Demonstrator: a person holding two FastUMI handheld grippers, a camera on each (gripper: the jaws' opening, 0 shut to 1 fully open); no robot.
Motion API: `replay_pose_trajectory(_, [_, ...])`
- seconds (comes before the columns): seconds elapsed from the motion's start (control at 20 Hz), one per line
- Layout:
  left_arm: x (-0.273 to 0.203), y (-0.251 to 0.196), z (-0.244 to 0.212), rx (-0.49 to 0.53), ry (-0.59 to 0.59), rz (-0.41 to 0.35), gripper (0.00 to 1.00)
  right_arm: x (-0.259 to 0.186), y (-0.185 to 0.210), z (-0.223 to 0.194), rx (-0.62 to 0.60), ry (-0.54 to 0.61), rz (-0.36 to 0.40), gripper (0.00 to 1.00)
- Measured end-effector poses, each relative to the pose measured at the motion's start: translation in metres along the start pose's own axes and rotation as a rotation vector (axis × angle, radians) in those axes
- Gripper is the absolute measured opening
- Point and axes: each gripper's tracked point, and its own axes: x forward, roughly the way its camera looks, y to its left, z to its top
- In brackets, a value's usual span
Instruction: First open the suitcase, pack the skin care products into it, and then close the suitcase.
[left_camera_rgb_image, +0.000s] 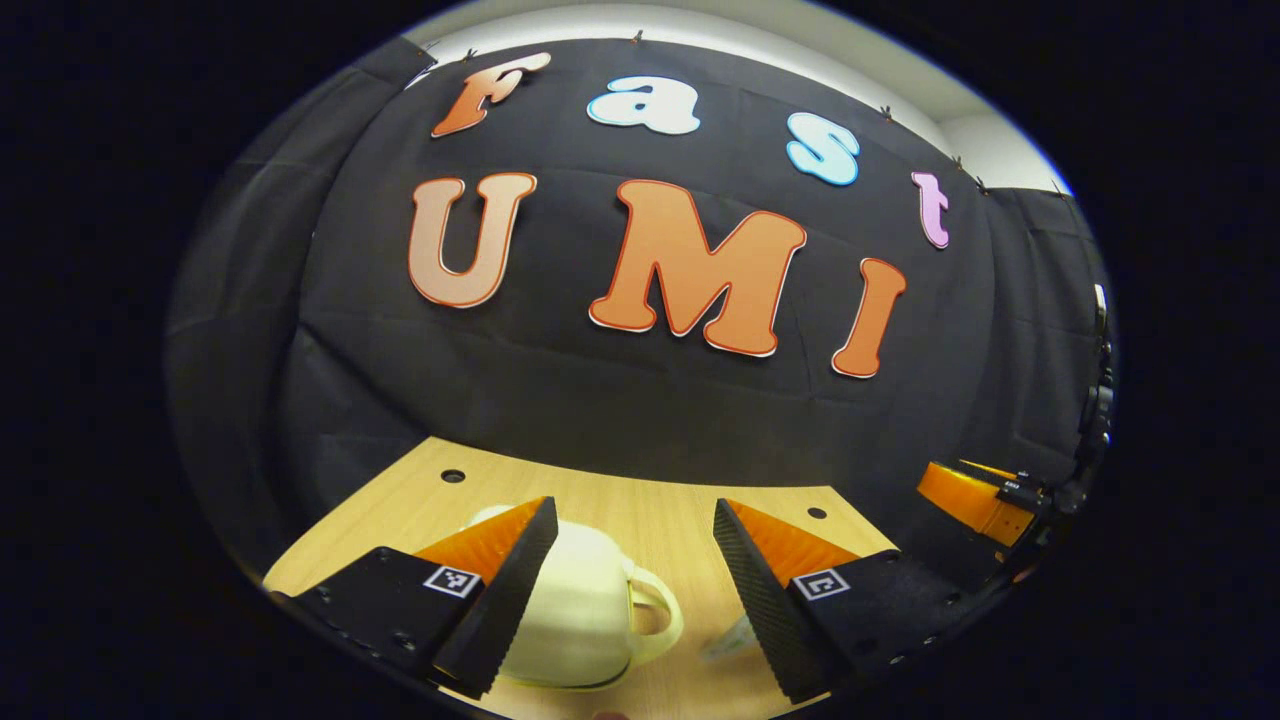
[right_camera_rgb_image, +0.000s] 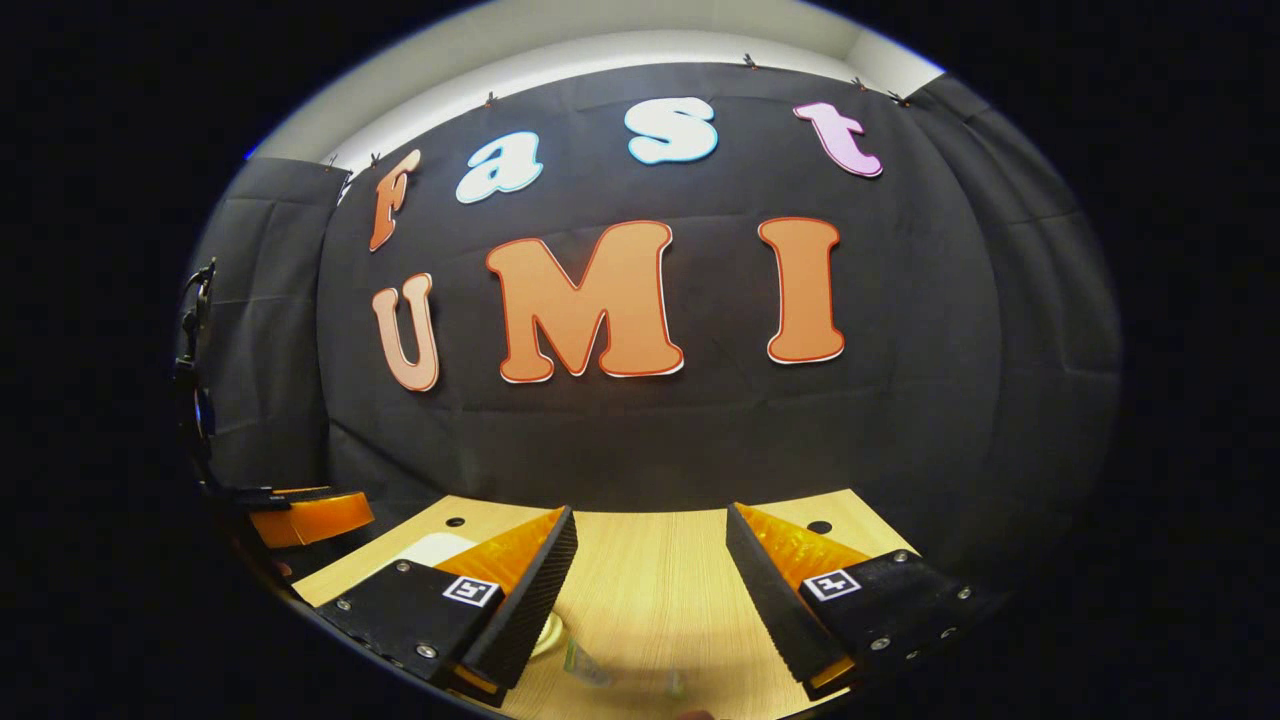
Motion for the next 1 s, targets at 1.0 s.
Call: replay_pose_trajectory(1.0, [0.006,-0.010,-0.005,0.140,-0.023,0.002,0.97,-0.010,-0.002,-0.007,-0.058,0.027,0.001,0.95])
